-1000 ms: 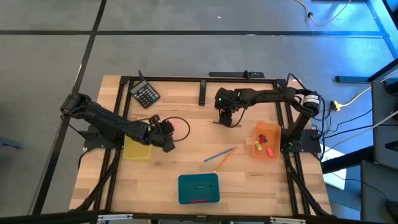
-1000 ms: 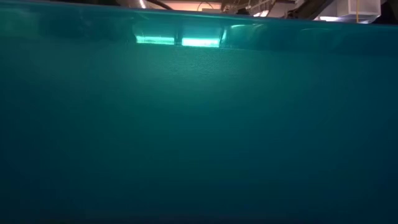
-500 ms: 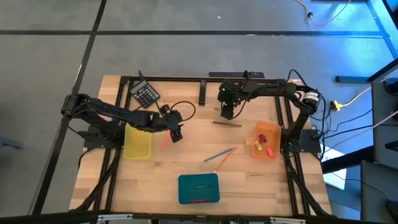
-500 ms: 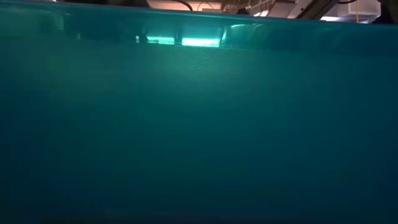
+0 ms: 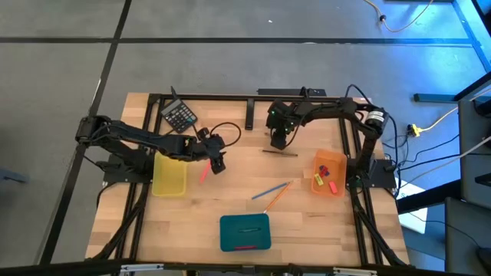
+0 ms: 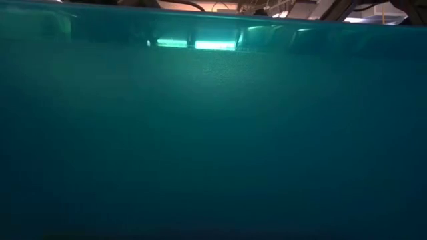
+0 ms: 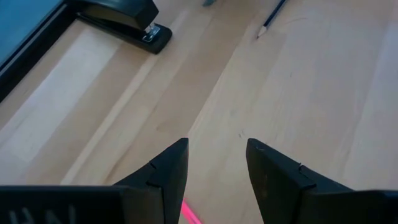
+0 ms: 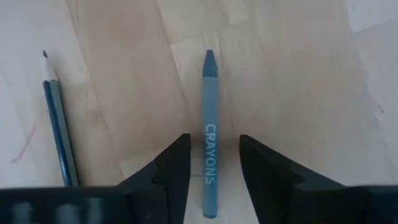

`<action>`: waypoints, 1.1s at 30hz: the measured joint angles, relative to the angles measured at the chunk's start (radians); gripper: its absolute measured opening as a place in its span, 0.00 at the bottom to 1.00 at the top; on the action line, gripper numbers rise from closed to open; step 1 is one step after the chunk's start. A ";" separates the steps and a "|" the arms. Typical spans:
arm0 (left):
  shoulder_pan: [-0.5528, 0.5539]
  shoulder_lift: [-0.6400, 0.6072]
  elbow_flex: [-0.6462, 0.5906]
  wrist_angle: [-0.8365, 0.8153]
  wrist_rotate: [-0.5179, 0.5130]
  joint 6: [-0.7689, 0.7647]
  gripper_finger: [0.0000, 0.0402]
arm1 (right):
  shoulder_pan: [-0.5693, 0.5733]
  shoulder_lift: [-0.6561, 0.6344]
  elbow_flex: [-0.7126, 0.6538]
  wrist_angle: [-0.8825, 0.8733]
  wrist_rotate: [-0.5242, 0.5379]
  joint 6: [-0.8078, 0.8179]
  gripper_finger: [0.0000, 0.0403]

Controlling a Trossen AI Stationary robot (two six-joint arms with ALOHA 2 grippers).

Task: Sort crayons/erasers/pens/pencils in bins
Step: Put the gray crayon into the blue bin

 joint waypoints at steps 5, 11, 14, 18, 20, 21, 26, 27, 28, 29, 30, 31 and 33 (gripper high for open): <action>0.001 0.000 0.000 0.000 0.001 0.000 0.39 | -0.011 0.002 0.001 0.003 -0.021 0.000 0.28; 0.001 0.000 0.000 0.001 0.001 0.000 0.39 | -0.026 0.002 0.001 0.003 -0.022 0.000 0.21; 0.001 0.000 0.000 0.001 0.001 0.000 0.39 | -0.034 0.002 -0.002 0.007 -0.022 0.000 0.18; 0.001 0.000 0.000 0.001 0.001 0.000 0.39 | -0.042 0.000 -0.026 0.039 -0.024 0.001 0.12; 0.001 0.000 0.000 0.001 0.001 0.000 0.39 | -0.044 -0.003 -0.038 0.049 -0.028 0.000 0.10; 0.001 0.000 0.000 0.001 0.001 0.002 0.39 | -0.045 -0.003 -0.040 0.051 -0.030 0.000 0.09; 0.001 0.000 0.000 -0.010 0.001 0.003 0.39 | -0.045 -0.003 -0.043 0.048 -0.028 0.008 0.08; -0.001 0.000 0.000 -0.014 0.001 -0.001 0.39 | -0.045 -0.004 -0.043 0.050 -0.028 0.016 0.08; -0.003 0.000 0.000 -0.018 0.001 -0.004 0.39 | -0.045 -0.004 -0.043 0.052 -0.027 0.021 0.08; -0.007 0.000 0.000 -0.021 0.001 -0.007 0.39 | -0.045 -0.004 -0.040 0.050 -0.027 0.023 0.08; -0.012 0.000 0.000 -0.023 0.001 -0.009 0.39 | -0.045 -0.003 -0.036 0.045 -0.026 0.024 0.08; -0.016 0.000 0.000 -0.025 0.001 -0.009 0.39 | -0.045 -0.002 -0.032 0.041 -0.026 0.024 0.08; -0.026 0.000 0.000 -0.025 0.001 -0.010 0.39 | -0.045 -0.008 -0.025 0.033 -0.034 0.025 0.07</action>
